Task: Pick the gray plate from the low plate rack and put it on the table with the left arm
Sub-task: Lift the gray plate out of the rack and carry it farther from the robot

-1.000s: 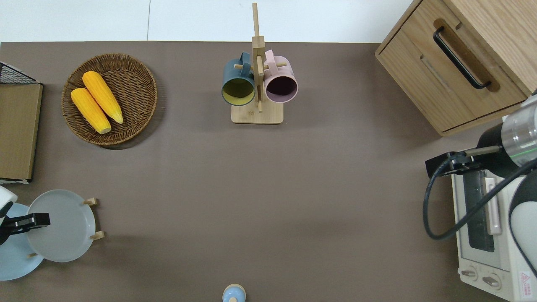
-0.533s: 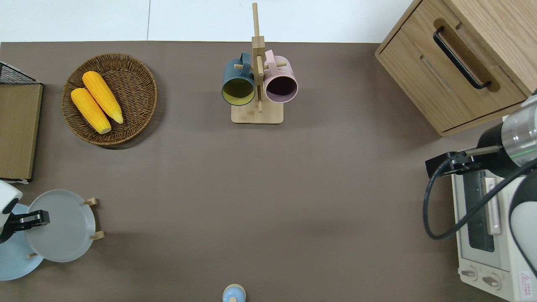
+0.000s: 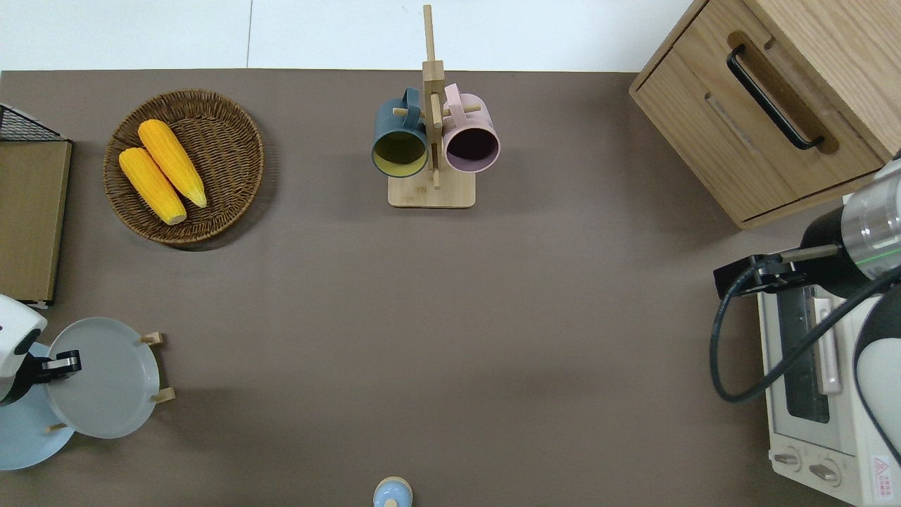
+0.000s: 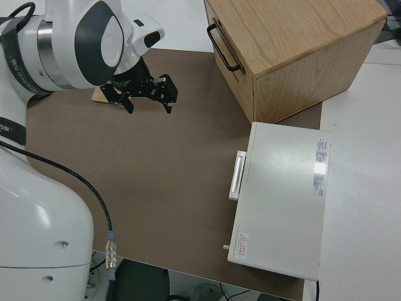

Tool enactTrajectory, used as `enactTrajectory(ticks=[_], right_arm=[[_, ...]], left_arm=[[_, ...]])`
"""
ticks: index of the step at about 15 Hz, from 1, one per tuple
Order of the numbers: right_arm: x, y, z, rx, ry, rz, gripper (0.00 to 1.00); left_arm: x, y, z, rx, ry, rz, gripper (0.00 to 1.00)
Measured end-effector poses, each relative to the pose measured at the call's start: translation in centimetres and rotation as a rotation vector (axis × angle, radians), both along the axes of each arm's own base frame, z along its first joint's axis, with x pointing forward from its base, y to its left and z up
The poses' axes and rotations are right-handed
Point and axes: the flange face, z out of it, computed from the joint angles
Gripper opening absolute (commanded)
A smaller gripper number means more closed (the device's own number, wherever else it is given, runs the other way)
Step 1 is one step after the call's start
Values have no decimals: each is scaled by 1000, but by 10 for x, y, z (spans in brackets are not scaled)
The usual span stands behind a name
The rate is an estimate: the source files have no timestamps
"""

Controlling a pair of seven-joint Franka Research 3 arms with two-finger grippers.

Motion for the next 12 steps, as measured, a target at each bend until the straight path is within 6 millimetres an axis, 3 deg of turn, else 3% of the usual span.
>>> enactTrajectory(ticks=[5, 12], right_arm=[[0, 0, 0, 0, 0, 0, 983], [0, 0, 0, 0, 0, 0, 983]], left_arm=[[0, 1, 10, 3, 9, -1, 31], [6, 6, 89, -14, 37, -12, 31]])
